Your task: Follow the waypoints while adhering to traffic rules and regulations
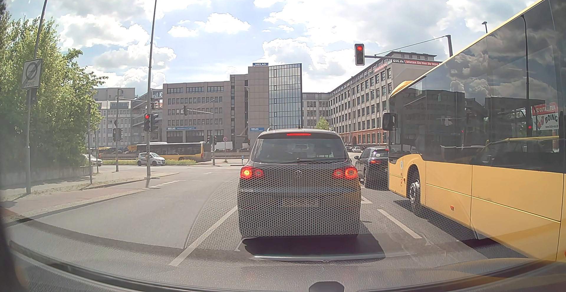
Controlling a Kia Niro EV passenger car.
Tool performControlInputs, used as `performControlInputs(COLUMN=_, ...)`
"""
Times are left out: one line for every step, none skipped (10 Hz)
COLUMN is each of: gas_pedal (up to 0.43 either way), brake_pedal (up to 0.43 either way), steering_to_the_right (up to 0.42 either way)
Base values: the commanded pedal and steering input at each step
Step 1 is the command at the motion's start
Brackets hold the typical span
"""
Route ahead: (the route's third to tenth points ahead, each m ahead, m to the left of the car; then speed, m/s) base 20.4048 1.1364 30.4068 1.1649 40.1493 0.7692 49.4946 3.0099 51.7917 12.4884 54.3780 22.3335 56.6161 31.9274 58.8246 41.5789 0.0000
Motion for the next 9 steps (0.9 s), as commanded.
performControlInputs(gas_pedal=0.000, brake_pedal=0.384, steering_to_the_right=-0.001)
performControlInputs(gas_pedal=0.000, brake_pedal=0.384, steering_to_the_right=-0.001)
performControlInputs(gas_pedal=0.000, brake_pedal=0.384, steering_to_the_right=-0.001)
performControlInputs(gas_pedal=0.000, brake_pedal=0.384, steering_to_the_right=-0.001)
performControlInputs(gas_pedal=0.000, brake_pedal=0.384, steering_to_the_right=-0.001)
performControlInputs(gas_pedal=0.000, brake_pedal=0.384, steering_to_the_right=-0.001)
performControlInputs(gas_pedal=0.000, brake_pedal=0.384, steering_to_the_right=-0.001)
performControlInputs(gas_pedal=0.000, brake_pedal=0.384, steering_to_the_right=-0.001)
performControlInputs(gas_pedal=0.000, brake_pedal=0.384, steering_to_the_right=-0.001)
